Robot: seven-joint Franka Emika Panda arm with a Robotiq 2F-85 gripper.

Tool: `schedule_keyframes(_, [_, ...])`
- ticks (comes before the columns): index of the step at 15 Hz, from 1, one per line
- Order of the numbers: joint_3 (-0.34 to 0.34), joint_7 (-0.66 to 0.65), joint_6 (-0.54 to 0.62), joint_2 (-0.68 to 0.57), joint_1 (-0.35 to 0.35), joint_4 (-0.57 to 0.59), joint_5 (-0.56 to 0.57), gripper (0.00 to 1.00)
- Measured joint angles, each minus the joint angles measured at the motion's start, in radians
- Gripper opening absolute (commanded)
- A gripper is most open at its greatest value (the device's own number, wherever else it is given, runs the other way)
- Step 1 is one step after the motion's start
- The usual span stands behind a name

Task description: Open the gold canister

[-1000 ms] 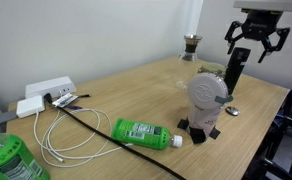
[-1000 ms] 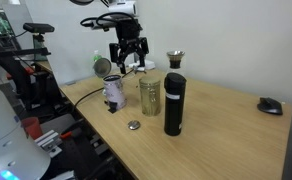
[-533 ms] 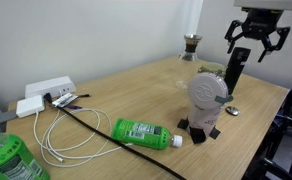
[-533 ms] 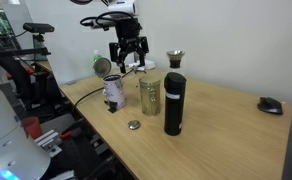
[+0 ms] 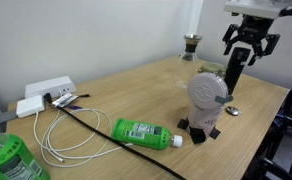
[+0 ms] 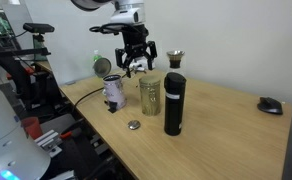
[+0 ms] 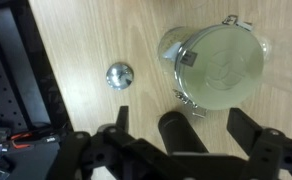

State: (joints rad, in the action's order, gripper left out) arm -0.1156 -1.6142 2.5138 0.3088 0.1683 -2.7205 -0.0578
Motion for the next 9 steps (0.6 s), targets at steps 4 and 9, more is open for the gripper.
schedule_keyframes(4, [0.016,-0.102,0.116,-0.052,0.002,0.0,0.006,1.0])
schedule_keyframes(9, [0.017,-0.199,0.161,-0.093,0.001,-0.002,0.025,1.0])
